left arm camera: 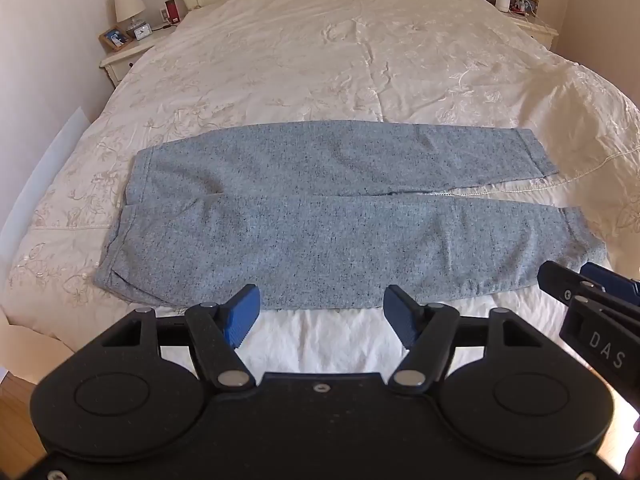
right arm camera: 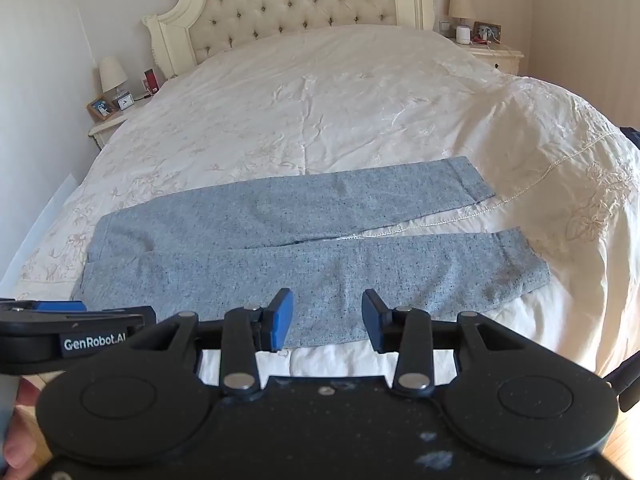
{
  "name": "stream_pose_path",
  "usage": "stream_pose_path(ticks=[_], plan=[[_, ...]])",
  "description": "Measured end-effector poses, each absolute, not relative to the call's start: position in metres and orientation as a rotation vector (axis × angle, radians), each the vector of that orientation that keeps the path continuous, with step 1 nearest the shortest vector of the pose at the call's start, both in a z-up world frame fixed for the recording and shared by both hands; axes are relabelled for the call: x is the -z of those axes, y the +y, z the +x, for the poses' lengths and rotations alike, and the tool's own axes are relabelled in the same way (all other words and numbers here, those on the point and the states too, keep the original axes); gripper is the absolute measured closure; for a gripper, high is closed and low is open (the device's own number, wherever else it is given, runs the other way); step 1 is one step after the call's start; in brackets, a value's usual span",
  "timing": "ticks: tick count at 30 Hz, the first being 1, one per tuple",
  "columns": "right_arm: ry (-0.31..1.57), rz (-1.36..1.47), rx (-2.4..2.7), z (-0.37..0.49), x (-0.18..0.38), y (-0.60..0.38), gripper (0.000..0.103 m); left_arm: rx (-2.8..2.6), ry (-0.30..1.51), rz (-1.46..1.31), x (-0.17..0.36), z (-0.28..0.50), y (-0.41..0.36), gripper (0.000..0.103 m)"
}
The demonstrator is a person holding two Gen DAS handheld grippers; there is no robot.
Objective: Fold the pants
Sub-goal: 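Move both grippers toward the grey trousers lying flat on the bed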
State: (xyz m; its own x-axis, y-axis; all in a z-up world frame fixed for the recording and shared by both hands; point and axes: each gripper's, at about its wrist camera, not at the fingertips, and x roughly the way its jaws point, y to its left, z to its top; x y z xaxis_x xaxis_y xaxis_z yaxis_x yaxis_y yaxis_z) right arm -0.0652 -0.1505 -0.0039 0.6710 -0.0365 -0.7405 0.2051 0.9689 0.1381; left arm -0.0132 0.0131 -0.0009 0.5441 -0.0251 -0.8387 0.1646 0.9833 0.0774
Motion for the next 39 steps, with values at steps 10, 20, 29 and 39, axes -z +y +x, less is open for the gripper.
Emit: stream_pose_path(ticks=[10, 20, 29, 39], plan=[[0.827, 0.217, 0.128, -0.0641, 0.0039, -0.1496, 0.062, 0.112, 0.995, 0.148, 0.002, -0.0111, 0.0157, 0.032], [0.824, 0.2, 0.122, -0.0631, 0.002, -0.1487, 0.062, 0.112, 0.999, 0.142, 0.0032, -0.0101, 0.0189, 0.032], [0.816, 0.197, 0.122, -0.0633, 0.0017, -0.1479, 0.062, 0.114, 1.002, 0.141, 0.0034, -0.0087, 0.0185, 0.032], [0.83, 0.196, 0.111, -0.0598, 0.0057, -0.1499, 0.062, 0.102, 1.013, 0.142, 0.0063, -0.0077, 0.0179, 0.032]])
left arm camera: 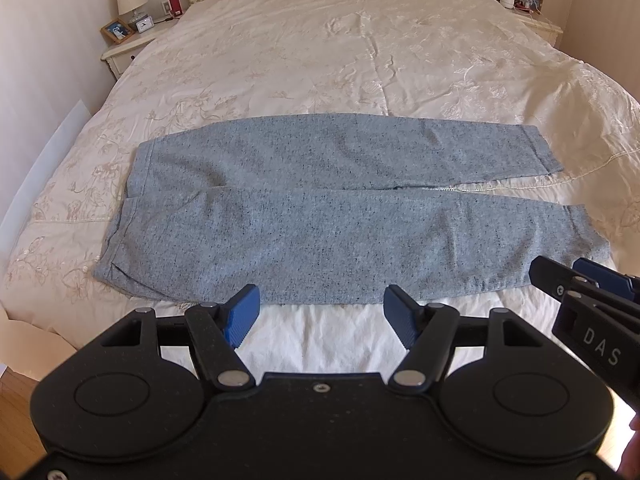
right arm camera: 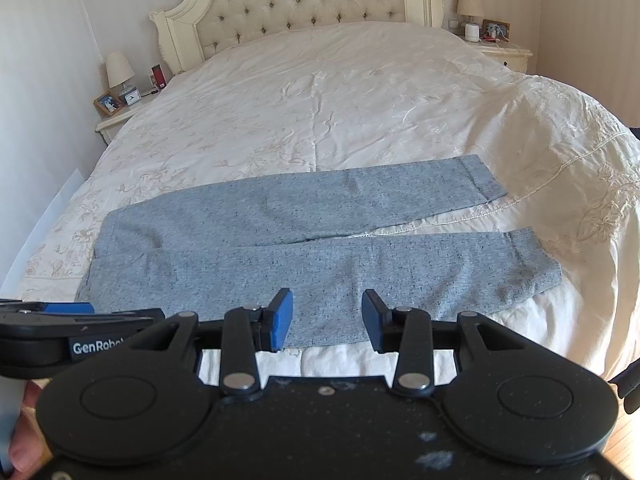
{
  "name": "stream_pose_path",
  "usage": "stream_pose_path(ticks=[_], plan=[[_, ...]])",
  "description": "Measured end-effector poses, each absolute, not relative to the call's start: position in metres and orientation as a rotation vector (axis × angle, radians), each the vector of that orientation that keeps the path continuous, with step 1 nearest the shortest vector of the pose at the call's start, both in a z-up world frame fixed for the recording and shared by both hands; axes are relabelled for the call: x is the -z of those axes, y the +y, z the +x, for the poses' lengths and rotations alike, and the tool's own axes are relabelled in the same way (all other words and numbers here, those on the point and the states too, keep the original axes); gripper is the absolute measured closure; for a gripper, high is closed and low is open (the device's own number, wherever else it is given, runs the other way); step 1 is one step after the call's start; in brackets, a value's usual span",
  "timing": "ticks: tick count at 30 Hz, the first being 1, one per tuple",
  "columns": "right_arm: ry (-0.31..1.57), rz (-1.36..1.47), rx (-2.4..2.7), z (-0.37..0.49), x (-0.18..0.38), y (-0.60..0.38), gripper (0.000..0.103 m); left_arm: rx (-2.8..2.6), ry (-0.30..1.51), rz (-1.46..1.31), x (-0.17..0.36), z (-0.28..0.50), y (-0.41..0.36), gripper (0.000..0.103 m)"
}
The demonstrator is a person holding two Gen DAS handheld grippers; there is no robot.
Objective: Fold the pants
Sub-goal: 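Move both grippers toward the grey trousers lying flat on the bed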
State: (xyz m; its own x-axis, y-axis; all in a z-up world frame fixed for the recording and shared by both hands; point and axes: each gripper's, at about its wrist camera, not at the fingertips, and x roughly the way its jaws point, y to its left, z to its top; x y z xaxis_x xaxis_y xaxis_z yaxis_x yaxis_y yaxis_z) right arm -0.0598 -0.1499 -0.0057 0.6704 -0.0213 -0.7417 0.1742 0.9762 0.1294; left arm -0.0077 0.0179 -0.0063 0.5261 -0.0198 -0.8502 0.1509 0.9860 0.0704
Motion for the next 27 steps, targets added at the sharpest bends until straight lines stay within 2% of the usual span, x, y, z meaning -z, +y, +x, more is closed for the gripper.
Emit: stream_pose_path(ticks=[19, 27], plan=[[0.923, 0.244, 0.075, -0.04, 0.02, -0.152, 0.062, 0.08, 1.089, 0.155, 0.024, 0.008, 0.027, 0.032], [1.052, 0.31, 0.083, -0.012, 0.072, -0.148, 0.062, 0.035, 1.207, 0.143, 0.066, 0.048, 0.076, 0.032]])
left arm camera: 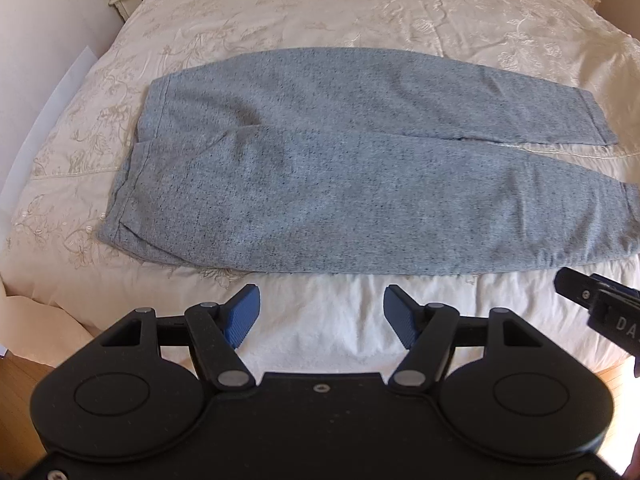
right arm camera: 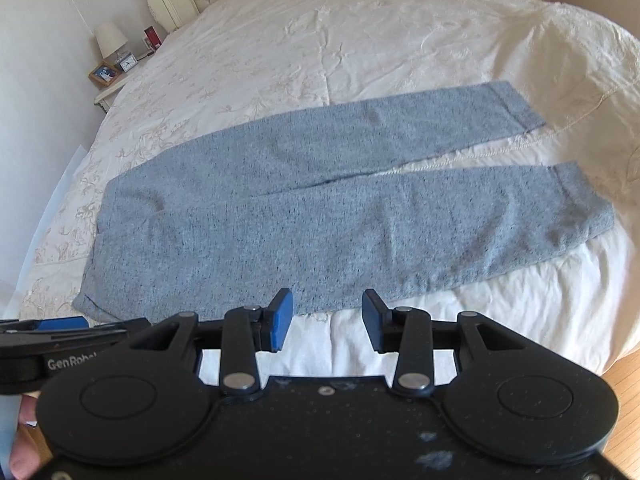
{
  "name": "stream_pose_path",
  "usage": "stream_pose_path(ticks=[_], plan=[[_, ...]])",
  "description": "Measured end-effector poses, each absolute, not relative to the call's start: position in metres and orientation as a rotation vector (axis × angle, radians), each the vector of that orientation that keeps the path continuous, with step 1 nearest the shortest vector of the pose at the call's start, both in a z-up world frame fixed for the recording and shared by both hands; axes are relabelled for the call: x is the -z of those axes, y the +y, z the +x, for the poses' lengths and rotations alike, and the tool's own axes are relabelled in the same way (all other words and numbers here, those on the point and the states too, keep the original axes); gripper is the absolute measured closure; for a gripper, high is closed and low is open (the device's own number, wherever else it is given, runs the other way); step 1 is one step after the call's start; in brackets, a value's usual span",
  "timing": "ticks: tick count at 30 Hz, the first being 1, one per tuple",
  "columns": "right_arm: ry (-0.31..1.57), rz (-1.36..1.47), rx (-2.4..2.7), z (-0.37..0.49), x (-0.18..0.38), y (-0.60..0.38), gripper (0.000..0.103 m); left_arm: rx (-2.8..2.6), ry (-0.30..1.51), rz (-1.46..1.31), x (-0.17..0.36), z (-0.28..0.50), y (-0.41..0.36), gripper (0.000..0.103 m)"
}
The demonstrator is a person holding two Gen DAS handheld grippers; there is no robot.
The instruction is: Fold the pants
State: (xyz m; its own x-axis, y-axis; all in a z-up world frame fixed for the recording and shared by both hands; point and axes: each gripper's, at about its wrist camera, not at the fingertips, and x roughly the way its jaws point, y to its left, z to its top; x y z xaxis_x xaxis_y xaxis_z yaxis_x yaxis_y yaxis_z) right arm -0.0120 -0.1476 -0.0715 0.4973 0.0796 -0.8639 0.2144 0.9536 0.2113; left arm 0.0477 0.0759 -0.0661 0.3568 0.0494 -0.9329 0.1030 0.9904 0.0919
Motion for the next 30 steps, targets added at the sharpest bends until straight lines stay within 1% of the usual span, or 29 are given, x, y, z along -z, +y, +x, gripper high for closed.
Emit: stream_pose_path(ticks=[9, 15, 22, 26, 30], plan=[[1.161, 0.261, 0.169, 0.031, 0.124, -0.143, 0.062, -0.089, 1.241, 0.174, 0.124, 0.101, 0.156, 0.032], [1.206, 0.233, 0.18, 0.07, 0.138, -0.13, 0.062, -0.171, 1.26, 0.057, 0.153, 0.137, 0.204, 0.033], [1.233, 0.227, 0.162, 0.098, 0.146, -0.111, 0.062, -0.167, 1.405, -0.04, 0.201, 0.149, 0.223, 0.033], [1.238, 0.233, 0.166, 0.103, 0.147, -0.107, 0.062, -0.186, 1.414, -0.113, 0.215, 0.149, 0.23, 0.028], [1.244, 0.263, 0.204, 0.096, 0.151, -0.113, 0.062, -0.195, 1.428, -0.23, 0.227, 0.157, 0.239, 0.016]])
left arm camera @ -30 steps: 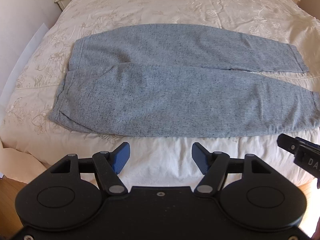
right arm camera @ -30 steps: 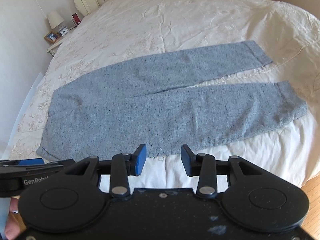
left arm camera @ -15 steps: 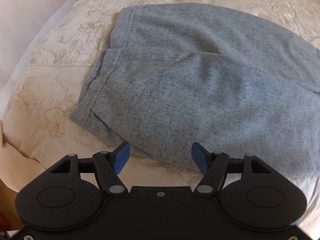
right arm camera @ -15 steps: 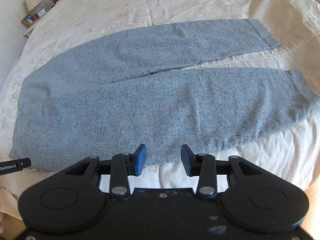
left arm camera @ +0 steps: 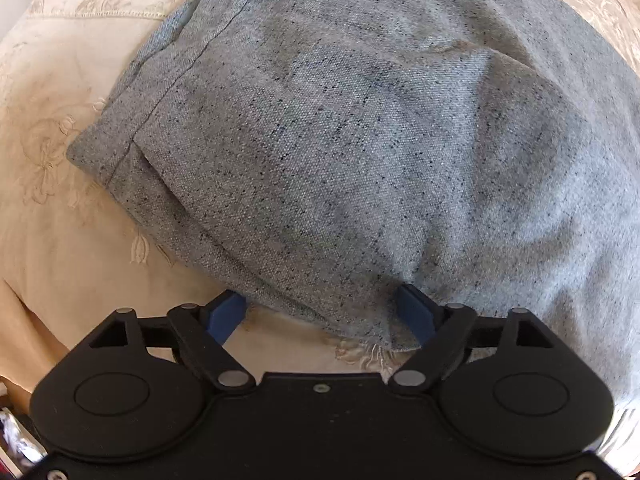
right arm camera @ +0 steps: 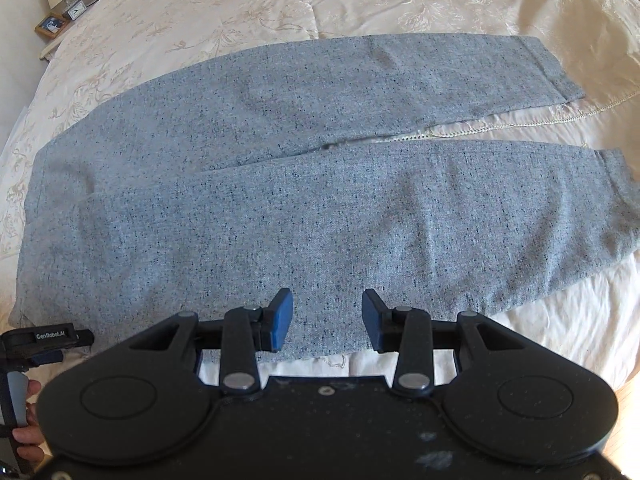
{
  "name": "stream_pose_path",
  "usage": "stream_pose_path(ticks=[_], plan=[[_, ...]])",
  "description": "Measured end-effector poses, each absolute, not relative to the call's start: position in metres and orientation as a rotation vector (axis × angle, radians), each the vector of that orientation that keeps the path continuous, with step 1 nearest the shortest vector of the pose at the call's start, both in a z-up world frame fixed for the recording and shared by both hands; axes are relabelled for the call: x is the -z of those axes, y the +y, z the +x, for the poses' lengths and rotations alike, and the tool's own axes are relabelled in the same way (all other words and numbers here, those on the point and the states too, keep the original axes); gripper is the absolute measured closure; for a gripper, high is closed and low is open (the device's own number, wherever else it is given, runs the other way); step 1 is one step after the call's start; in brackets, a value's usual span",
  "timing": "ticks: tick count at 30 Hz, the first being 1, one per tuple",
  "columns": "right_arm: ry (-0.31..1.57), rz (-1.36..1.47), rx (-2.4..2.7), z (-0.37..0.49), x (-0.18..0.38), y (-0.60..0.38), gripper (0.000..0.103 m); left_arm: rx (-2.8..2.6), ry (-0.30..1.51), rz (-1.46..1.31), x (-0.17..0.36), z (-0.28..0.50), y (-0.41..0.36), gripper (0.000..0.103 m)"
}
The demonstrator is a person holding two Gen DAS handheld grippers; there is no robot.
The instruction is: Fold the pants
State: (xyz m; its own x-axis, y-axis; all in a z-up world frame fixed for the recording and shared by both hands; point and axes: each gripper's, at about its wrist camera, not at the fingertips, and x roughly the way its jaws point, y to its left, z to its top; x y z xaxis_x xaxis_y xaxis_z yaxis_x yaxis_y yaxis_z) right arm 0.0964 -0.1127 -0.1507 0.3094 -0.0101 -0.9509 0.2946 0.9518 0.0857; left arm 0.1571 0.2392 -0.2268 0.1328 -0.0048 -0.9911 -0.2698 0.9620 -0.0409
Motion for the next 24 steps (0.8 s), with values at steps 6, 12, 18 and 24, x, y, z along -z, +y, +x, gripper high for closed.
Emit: stream_pose_path(ticks=[6, 12, 18, 24], plan=[[1.229, 0.334, 0.344, 0.071, 0.158, -0.148, 0.062, -0.211, 1.402, -0.274, 0.221, 0.167, 0.236, 0.054], [1.178, 0.369, 0.524, 0.045, 0.166, -0.215, 0.062, -0.24, 1.345, -0.339, 0.197, 0.15, 0.237, 0.081], [1.102, 0.433, 0.676, 0.033, 0.174, -0.305, 0.062, -0.281, 1.327, -0.325, 0.191, 0.144, 0.237, 0.082], [1.049, 0.545, 0.787, 0.022, 0.188, -0.384, 0.062, -0.338, 1.336, -0.266, 0.201, 0.149, 0.224, 0.082]])
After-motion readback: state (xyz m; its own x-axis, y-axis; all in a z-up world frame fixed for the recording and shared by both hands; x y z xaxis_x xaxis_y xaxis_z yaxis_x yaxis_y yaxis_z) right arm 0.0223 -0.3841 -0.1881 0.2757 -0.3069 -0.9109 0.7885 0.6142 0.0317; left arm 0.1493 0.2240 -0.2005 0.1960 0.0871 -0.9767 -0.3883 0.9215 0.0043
